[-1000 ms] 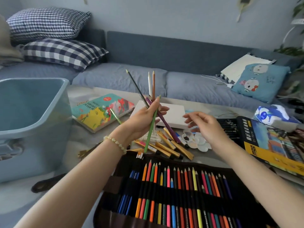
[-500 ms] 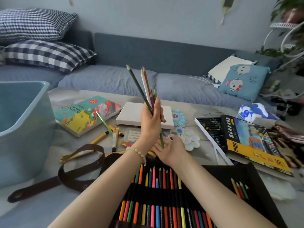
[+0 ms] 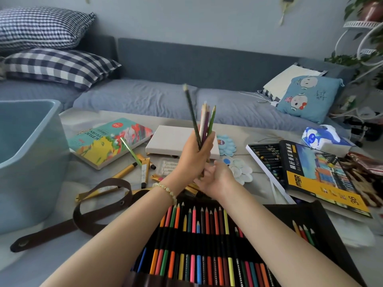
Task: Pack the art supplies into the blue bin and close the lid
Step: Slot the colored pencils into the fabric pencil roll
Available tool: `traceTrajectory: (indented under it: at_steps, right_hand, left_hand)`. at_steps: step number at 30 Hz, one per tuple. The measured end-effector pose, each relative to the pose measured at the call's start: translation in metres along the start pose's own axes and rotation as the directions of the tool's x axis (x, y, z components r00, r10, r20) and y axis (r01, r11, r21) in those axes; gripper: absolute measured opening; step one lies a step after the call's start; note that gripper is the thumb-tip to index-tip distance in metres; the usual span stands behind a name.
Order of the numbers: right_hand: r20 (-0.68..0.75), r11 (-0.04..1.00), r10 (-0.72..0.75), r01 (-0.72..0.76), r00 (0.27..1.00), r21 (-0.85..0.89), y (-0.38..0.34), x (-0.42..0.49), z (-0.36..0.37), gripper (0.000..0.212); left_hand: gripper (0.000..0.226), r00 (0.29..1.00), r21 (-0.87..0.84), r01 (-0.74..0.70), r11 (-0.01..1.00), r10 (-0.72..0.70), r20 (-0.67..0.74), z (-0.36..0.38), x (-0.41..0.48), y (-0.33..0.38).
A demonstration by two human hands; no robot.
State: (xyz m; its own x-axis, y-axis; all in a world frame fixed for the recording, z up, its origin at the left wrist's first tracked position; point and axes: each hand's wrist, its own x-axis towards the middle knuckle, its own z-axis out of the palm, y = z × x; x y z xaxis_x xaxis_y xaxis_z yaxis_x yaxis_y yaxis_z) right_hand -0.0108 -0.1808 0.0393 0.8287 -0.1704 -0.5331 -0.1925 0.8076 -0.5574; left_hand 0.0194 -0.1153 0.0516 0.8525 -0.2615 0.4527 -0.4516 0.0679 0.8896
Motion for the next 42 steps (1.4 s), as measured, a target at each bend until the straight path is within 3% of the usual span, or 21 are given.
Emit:
traceTrajectory:
  at_steps: [2, 3, 5, 7, 10, 13, 17, 19, 25, 28, 31, 33, 38, 42]
  right_hand:
    - [-0.117, 0.942, -0.275, 0.243, 0.954, -0.233, -0.009, -0.003, -0.002, 0.026]
    - [-0.126, 0.851, -0.466, 0.404, 0.876, -0.336, -0.016, -0.006, -0.002, 0.022]
    - [0.064, 0.565, -0.734, 0.659, 0.677, -0.497, -0.033, -0.020, -0.003, 0.024]
    - [0.322, 0.357, -0.743, 0.753, 0.588, -0.552, -0.051, -0.034, 0.000, 0.029]
    - [0.502, 0.213, -0.658, 0.778, 0.562, -0.591, -0.067, -0.041, 0.004, 0.022]
    - [0.482, 0.280, -0.650, 0.775, 0.587, -0.566, -0.071, -0.039, -0.002, 0.025]
    - [0.409, 0.369, -0.671, 0.758, 0.618, -0.539, -0.078, -0.042, -0.016, 0.007]
    - [0.338, 0.423, -0.709, 0.757, 0.619, -0.497, -0.086, -0.043, -0.024, 0.020]
    - [0.333, 0.486, -0.598, 0.660, 0.729, -0.572, -0.109, -0.053, -0.050, 0.015]
    - [0.340, 0.462, -0.597, 0.658, 0.726, -0.594, -0.120, -0.058, -0.065, 0.009]
    - [0.310, 0.429, -0.621, 0.643, 0.720, -0.634, -0.133, -0.066, -0.078, 0.017]
    - [0.272, 0.504, -0.639, 0.659, 0.719, -0.559, -0.149, -0.075, -0.086, 0.016]
    - [0.115, 0.655, -0.705, 0.706, 0.699, -0.270, -0.187, -0.098, -0.116, 0.006]
    - [0.127, 0.714, -0.530, 0.522, 0.839, -0.466, -0.168, -0.093, -0.147, 0.007]
  left_hand:
    - [0.017, 0.997, -0.012, 0.075, 0.997, -0.076, -0.026, -0.006, 0.002, -0.002]
    - [0.017, 0.994, 0.019, 0.112, 0.994, -0.112, -0.020, -0.010, 0.003, -0.004]
    - [0.017, 0.986, 0.193, 0.155, 0.969, -0.164, 0.035, -0.016, 0.001, -0.009]
    - [0.018, 0.976, 0.392, 0.143, 0.909, -0.196, 0.098, -0.019, -0.004, -0.011]
    - [0.022, 0.967, 0.540, 0.091, 0.837, -0.205, 0.154, -0.017, -0.013, -0.011]
    - [0.019, 0.958, 0.604, 0.040, 0.796, -0.202, 0.204, -0.011, -0.019, -0.009]
    - [0.015, 0.952, 0.621, -0.044, 0.783, -0.155, 0.263, 0.004, -0.026, -0.005]
    - [0.015, 0.952, 0.620, -0.075, 0.781, -0.129, 0.277, 0.013, -0.029, -0.002]
    - [0.025, 0.930, 0.658, -0.164, 0.735, -0.108, 0.352, 0.040, -0.033, 0.001]
    - [0.024, 0.918, 0.663, -0.228, 0.713, -0.071, 0.391, 0.056, -0.034, 0.002]
    - [0.020, 0.903, 0.613, -0.247, 0.751, -0.050, 0.426, 0.071, -0.035, 0.002]
    - [0.020, 0.893, 0.604, -0.248, 0.757, -0.063, 0.445, 0.075, -0.034, -0.001]
    - [0.027, 0.860, 0.713, -0.121, 0.691, -0.286, 0.423, 0.072, -0.030, -0.023]
    - [0.043, 0.711, 0.729, 0.043, 0.683, -0.534, 0.458, 0.071, -0.021, -0.031]
